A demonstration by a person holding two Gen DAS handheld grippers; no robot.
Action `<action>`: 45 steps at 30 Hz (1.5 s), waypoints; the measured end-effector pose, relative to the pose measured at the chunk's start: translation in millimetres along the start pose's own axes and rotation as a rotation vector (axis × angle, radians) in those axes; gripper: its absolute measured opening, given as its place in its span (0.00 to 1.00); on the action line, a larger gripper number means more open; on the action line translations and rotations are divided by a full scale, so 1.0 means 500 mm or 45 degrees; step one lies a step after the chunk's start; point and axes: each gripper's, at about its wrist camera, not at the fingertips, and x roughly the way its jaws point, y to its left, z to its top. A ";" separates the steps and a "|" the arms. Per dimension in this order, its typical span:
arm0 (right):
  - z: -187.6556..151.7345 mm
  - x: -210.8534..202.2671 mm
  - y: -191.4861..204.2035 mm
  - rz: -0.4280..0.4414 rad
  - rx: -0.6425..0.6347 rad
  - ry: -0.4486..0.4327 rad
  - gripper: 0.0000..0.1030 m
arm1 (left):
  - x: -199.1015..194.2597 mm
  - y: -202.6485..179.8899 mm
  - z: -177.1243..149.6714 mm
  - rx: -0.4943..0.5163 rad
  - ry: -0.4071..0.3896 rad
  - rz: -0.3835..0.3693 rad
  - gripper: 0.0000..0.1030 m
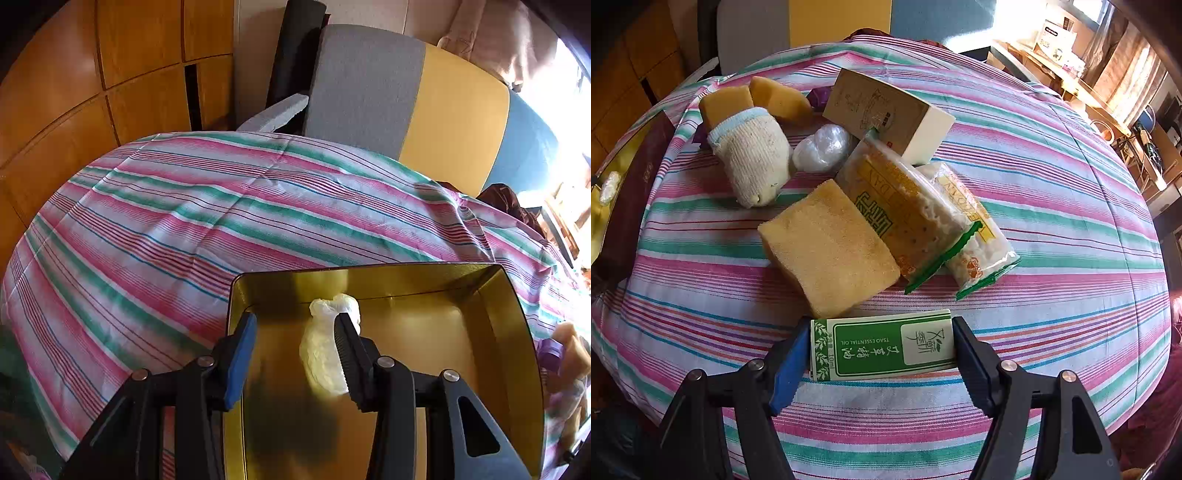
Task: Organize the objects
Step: 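Drop the white bundle in the tray with left gripper while right grasps the oil box, then carry the green oil box into the gold tray and release it with the right gripper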
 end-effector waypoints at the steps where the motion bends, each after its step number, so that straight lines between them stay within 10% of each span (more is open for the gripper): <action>1: -0.013 -0.011 0.003 0.002 0.011 -0.019 0.72 | -0.017 0.001 -0.010 -0.002 -0.013 -0.003 0.53; 14: 0.033 -0.179 0.095 0.059 -0.024 -0.291 0.72 | -0.195 0.016 -0.152 0.068 -0.132 -0.039 0.64; 20: 0.100 -0.189 0.317 0.232 -0.295 -0.344 0.72 | -0.237 0.027 -0.187 0.061 -0.156 -0.053 0.65; 34: 0.172 -0.090 0.786 0.511 -0.616 -0.173 0.72 | -0.262 0.103 -0.232 -0.025 -0.159 -0.053 0.66; 45: 0.220 0.000 0.955 0.548 -0.557 -0.028 0.74 | -0.249 0.195 -0.268 -0.157 -0.106 -0.011 0.66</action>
